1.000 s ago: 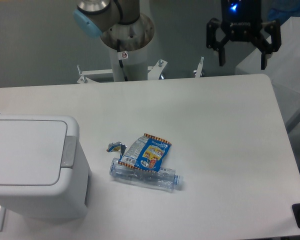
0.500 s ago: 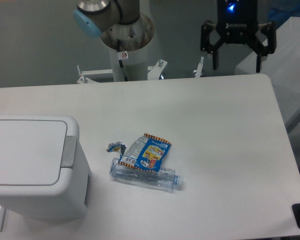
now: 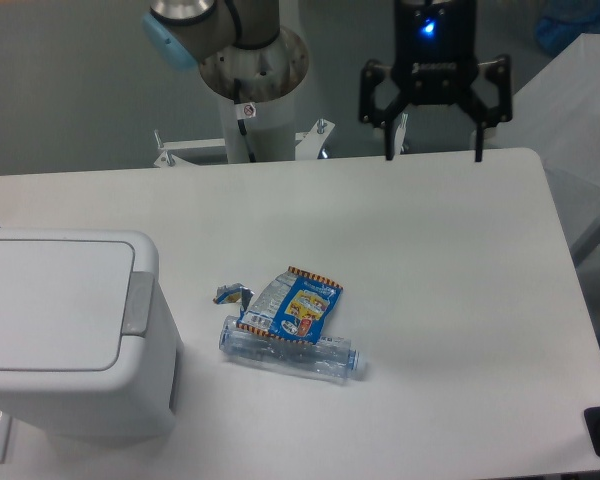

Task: Open the trash can
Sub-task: 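Move the open gripper down toward the trash can lid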

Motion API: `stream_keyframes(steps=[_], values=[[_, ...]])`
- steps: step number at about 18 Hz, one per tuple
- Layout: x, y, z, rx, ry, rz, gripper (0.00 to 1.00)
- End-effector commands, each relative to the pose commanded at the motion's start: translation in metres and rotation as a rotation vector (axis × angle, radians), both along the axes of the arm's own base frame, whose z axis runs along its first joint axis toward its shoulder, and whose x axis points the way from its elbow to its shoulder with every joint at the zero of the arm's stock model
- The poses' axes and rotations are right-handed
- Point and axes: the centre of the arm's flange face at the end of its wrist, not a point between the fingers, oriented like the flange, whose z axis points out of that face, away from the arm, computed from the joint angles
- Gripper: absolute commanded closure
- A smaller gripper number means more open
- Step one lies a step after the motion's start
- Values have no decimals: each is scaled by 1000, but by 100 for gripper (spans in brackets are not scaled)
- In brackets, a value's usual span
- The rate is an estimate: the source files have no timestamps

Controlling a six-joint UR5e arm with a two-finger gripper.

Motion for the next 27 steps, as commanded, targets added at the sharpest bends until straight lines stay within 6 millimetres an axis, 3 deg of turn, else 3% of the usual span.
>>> stream_keyframes(steps=[4, 11, 15, 19, 27], values=[[34, 49, -13, 51, -42, -6, 0], [76, 107, -47, 98, -192, 93, 0], [76, 115, -54, 196, -309, 327, 0], [91, 139, -76, 177, -364, 344, 0], [108, 155, -87, 185, -433, 414, 0]])
